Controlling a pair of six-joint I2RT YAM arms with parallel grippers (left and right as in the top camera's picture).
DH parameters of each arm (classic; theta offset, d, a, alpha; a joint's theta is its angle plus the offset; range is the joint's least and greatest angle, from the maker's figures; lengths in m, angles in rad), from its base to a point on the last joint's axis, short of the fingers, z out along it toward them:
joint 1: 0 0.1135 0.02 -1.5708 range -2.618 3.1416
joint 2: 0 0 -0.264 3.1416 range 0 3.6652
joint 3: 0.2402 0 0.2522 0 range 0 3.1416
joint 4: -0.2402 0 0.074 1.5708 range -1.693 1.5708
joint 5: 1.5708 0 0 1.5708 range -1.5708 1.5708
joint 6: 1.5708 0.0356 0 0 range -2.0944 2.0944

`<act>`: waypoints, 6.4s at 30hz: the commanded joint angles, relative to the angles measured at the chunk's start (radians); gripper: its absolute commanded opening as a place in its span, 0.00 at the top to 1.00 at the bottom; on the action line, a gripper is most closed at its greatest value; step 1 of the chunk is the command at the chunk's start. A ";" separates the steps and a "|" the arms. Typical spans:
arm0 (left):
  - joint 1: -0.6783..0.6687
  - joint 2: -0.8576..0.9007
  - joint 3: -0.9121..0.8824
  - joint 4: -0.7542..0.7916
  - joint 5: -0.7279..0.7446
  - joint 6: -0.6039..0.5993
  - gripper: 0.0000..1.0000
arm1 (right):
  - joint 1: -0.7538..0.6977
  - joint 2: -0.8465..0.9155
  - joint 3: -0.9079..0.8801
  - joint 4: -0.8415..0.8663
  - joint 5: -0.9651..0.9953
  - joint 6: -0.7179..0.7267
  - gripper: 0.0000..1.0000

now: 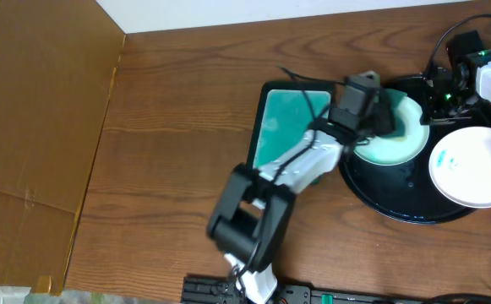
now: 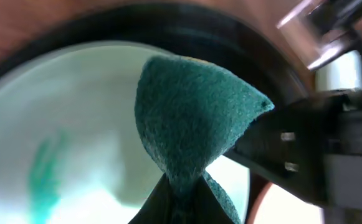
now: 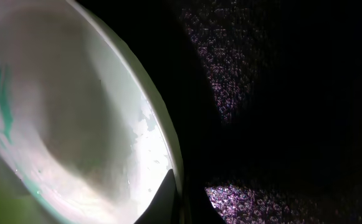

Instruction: Clean dirty plates on tray and stack at the side

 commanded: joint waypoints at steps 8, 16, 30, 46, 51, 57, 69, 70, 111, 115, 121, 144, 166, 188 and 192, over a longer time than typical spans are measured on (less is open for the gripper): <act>-0.011 0.099 -0.011 -0.102 -0.431 -0.040 0.93 | 0.012 0.019 0.001 -0.008 0.058 -0.023 0.99; 0.038 0.068 -0.009 -0.170 -0.571 0.151 0.93 | 0.011 0.019 0.001 -0.016 0.060 -0.024 0.99; 0.045 -0.104 0.003 -0.132 -0.112 0.004 0.93 | 0.012 0.019 0.001 -0.038 0.061 -0.031 0.99; 0.043 0.091 0.002 -0.056 -0.289 0.077 0.93 | 0.010 0.019 0.001 -0.037 0.099 -0.031 0.99; 0.068 0.090 0.003 -0.115 -0.494 0.209 0.93 | 0.012 0.019 0.001 -0.037 0.099 -0.031 0.99; 0.093 0.017 0.003 -0.114 -0.502 0.249 0.93 | 0.013 0.019 0.001 -0.042 0.099 -0.031 0.99; 0.095 -0.298 0.003 -0.180 -0.500 0.245 0.93 | 0.013 0.001 0.003 -0.029 0.035 -0.035 0.99; 0.097 -0.311 0.003 -0.191 -0.501 0.245 0.93 | 0.013 -0.008 0.003 -0.027 0.040 -0.040 0.99; 0.444 -0.356 0.000 -0.549 -0.500 0.245 0.93 | 0.583 -0.428 0.002 0.244 1.578 -0.659 0.99; 0.444 -0.356 0.000 -0.553 -0.500 0.245 0.93 | 0.539 -0.428 0.002 0.206 1.442 -0.580 0.99; 0.444 -0.356 0.000 -0.552 -0.500 0.245 0.93 | 0.386 -0.428 0.002 0.144 1.086 -0.433 0.99; 0.444 -0.354 0.000 -0.542 -0.482 0.244 0.92 | -0.345 -0.426 0.002 0.067 -0.264 -0.230 0.99; 0.444 -0.354 0.000 -0.542 -0.482 0.245 0.93 | 0.467 -0.426 0.002 0.311 1.553 -0.921 0.99; 0.444 -0.354 0.000 -0.545 -0.482 0.245 0.93 | 0.532 -0.426 0.002 0.303 1.612 -0.963 0.99; 0.444 -0.354 0.000 -0.546 -0.482 0.244 0.93 | 0.447 -0.426 0.002 0.233 1.341 -0.761 0.99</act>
